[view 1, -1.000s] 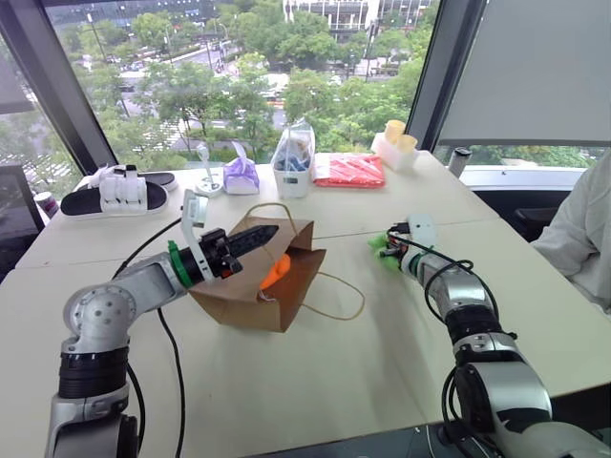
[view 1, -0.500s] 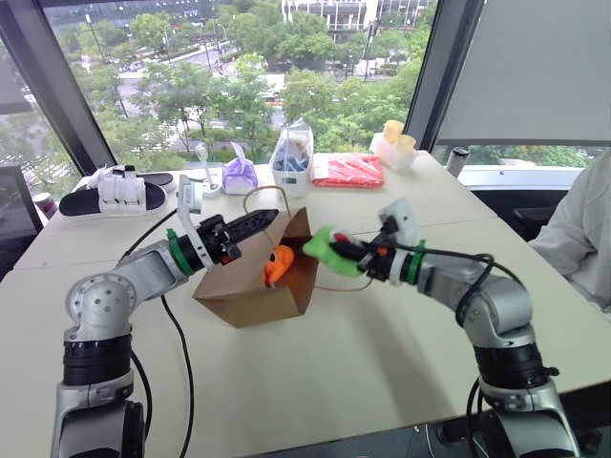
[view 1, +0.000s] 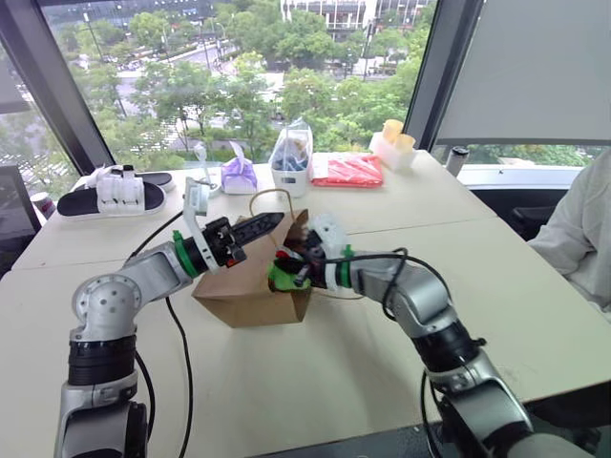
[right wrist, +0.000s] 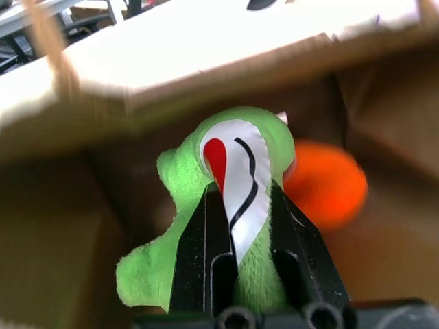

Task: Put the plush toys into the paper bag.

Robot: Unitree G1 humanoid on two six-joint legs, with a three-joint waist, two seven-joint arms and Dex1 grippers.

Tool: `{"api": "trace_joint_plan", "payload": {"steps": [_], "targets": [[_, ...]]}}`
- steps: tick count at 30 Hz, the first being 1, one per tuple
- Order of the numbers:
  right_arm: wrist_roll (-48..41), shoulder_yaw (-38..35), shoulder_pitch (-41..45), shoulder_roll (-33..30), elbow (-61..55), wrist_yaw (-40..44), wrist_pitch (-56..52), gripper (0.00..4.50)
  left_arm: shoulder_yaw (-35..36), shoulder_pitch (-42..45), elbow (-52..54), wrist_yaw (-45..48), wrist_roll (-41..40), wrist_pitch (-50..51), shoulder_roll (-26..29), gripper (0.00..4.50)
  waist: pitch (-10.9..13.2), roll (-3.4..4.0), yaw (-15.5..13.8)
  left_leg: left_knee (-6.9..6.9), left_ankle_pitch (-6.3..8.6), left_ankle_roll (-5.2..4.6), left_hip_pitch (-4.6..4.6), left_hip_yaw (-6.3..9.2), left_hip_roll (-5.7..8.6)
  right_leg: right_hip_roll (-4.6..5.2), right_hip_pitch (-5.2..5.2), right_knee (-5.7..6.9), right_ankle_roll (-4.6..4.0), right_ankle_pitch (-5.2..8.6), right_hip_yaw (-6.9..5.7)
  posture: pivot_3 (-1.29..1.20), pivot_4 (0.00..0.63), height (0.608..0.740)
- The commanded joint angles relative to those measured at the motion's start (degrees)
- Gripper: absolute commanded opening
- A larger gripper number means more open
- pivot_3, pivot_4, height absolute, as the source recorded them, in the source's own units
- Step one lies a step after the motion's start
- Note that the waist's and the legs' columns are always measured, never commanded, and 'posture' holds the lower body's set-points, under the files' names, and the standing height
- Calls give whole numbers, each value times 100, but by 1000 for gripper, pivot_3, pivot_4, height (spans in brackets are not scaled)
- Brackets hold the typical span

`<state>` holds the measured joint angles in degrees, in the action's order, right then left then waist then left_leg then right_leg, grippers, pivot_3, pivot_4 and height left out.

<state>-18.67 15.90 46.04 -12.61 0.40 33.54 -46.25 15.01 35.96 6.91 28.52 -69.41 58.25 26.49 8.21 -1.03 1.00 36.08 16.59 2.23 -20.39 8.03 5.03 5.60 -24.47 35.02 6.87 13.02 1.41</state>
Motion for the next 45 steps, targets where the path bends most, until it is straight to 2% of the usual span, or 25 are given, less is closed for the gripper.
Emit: {"api": "trace_joint_plan", "payload": {"steps": [1,4,7,13,14,26,31,34,40,45], "targets": [[286,209,183,122,184,11,282,27,128,-13,245,-43,-193,-28,-22,0,0,-1,-5,-1,0,0,0,0,0,0,0,0,0,0,0,0,150,740],[488,349,287,199,405,59,477,27,241,-49,204,-148,-301,-67,-56,0,0,-1,-13,1,0,0,-2,2,1,1,0,-1,0,0,0,0,150,740],[793,504,452,257,706,69,787,1215,419,-21,108,-305,-480,-131,-108,0,0,-1,-1,1,0,0,-1,1,1,1,0,0,0,0,0,0,150,740],[969,398,384,132,470,154,908,4329,549,-118,134,-433,-580,-143,-85,0,0,-1,11,-2,0,0,0,1,1,0,-2,1,0,0,-1,0,150,740],[980,379,367,95,402,163,889,4426,569,-128,132,-445,-582,-143,-87,0,0,-1,9,-2,0,0,0,1,1,0,-2,1,0,0,-1,0,150,740],[275,-572,45,-316,-1068,281,-90,4426,695,-183,21,-545,-618,-249,-104,0,-1,-1,-16,0,0,0,-2,1,1,0,-1,0,0,0,0,0,150,740],[11,-1558,-562,-861,-1621,-45,-673,4426,733,-205,55,-546,-638,-239,-72,0,-1,-2,-44,1,1,-2,-3,2,2,2,2,-4,0,0,-1,0,150,740],[452,-1613,-1104,-1310,-1695,-387,-397,4426,754,-239,57,-514,-648,-223,-27,0,-3,-5,-49,2,2,-3,-3,1,4,3,5,-6,0,0,-1,0,150,740],[-122,-2873,-1553,-439,-2285,-1475,-1644,4426,708,-281,54,-453,-635,-199,9,0,-2,-3,7,-7,1,-2,3,-15,-4,-3,-5,-3,-1,0,2,0,150,740],[-1185,-4339,-1522,955,-2777,-1896,-3411,4426,664,-265,17,-404,-597,-202,1,0,-2,-3,-36,-1,1,-2,1,-4,-6,-2,1,-3,-1,0,1,0,150,740]]}}
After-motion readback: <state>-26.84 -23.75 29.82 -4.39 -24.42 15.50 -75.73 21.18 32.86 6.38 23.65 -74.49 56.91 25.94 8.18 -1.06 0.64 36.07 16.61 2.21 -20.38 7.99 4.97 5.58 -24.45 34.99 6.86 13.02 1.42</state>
